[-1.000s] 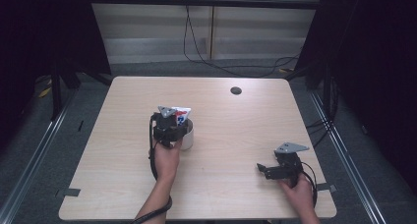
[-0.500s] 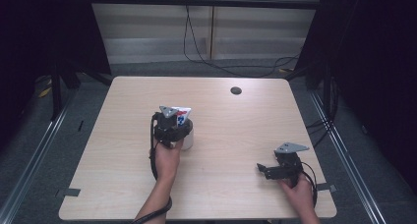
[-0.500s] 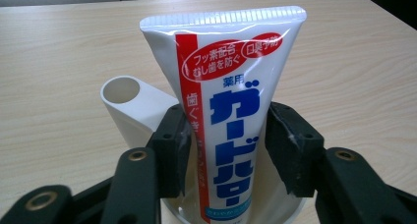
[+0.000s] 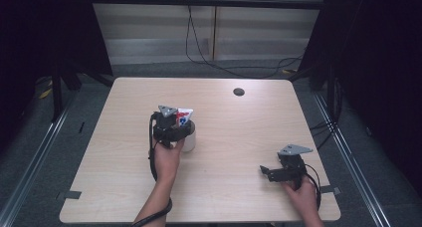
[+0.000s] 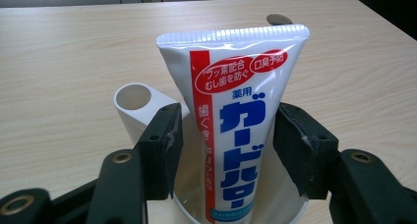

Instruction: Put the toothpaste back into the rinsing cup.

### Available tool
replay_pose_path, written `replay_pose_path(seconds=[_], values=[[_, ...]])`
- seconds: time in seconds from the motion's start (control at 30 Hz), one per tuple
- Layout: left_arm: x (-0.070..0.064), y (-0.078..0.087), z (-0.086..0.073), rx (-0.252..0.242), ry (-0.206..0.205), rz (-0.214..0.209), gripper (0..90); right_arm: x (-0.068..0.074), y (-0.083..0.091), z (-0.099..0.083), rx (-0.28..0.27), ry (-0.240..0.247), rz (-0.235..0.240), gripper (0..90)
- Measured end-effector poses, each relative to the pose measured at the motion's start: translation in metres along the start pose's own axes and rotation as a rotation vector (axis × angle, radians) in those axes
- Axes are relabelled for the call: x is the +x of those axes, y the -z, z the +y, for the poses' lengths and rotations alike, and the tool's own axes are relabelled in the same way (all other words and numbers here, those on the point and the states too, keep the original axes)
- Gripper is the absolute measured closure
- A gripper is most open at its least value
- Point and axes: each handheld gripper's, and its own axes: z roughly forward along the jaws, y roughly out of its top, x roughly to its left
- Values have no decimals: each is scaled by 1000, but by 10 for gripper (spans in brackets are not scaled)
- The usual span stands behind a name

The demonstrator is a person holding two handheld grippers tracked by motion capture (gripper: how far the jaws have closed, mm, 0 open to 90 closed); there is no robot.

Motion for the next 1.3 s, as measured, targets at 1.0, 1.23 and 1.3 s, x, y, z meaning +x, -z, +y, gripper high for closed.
replay_pose_path(seconds=[1.0, 1.23, 1.3], values=[[11, 8, 10, 21, 14, -66, 223, 0, 0, 0, 0, -1, 0, 107], [14, 10, 9, 19, 24, -90, 202, 0, 0, 0, 0, -1, -1, 107], [15, 10, 9, 26, 14, -106, 186, 0, 0, 0, 0, 0, 0, 107]])
